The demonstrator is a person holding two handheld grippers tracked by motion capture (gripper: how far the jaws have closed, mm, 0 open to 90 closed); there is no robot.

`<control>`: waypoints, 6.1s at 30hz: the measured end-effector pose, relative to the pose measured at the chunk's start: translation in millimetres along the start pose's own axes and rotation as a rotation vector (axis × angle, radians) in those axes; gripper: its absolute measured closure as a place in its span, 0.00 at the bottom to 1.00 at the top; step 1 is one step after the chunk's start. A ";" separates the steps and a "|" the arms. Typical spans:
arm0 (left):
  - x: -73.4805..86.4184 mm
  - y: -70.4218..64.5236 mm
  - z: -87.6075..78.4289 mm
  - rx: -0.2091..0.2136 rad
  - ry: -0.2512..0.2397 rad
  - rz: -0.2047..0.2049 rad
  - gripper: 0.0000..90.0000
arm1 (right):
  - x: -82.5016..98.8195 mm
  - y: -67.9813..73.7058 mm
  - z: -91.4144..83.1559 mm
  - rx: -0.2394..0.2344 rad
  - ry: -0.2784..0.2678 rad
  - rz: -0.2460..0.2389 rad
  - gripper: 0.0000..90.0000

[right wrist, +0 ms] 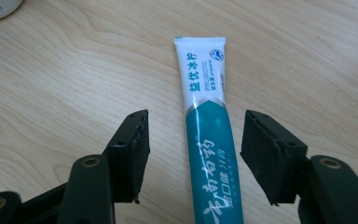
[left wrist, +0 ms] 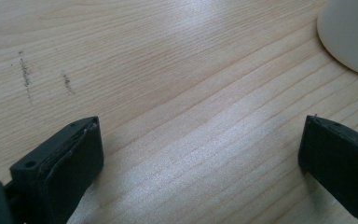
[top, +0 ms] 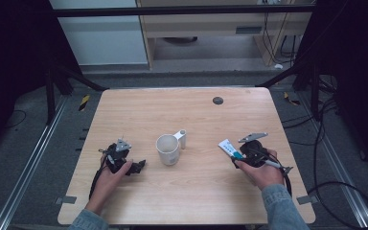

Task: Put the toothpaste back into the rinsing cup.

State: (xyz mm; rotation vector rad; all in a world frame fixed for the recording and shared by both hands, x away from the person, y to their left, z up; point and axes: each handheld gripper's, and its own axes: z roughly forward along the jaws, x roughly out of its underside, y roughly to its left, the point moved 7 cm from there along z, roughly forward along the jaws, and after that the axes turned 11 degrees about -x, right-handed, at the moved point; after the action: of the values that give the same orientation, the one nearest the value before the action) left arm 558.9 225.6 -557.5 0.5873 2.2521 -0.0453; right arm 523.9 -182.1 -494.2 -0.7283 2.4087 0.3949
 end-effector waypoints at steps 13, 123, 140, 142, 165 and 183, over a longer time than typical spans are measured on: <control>-0.3 0.2 0.3 0.001 0.000 0.001 0.00 | -1.0 -17.3 4.8 -0.022 0.096 0.025 0.48; -1.6 0.6 1.8 0.005 -0.002 0.005 0.00 | -9.9 -26.6 40.0 -0.076 0.237 0.092 0.87; -1.6 0.6 1.8 0.005 -0.002 0.004 0.00 | -35.7 -26.0 7.4 -0.065 0.126 0.089 0.87; -1.6 0.6 1.8 0.005 -0.002 0.004 0.00 | -40.3 -23.9 4.8 -0.067 0.104 0.083 0.87; -1.6 0.6 1.8 0.005 -0.002 0.005 0.00 | -94.3 -0.7 -14.0 -0.070 -0.170 0.071 0.87; -1.5 0.8 1.7 0.004 -0.001 0.008 0.00 | -133.0 34.1 -9.9 -0.117 -0.267 0.026 0.87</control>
State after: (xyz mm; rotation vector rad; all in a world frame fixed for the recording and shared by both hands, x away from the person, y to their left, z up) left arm 561.3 225.3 -557.4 0.5984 2.2489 -0.0461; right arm 590.0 -104.6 -401.6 -0.6508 2.1590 0.6080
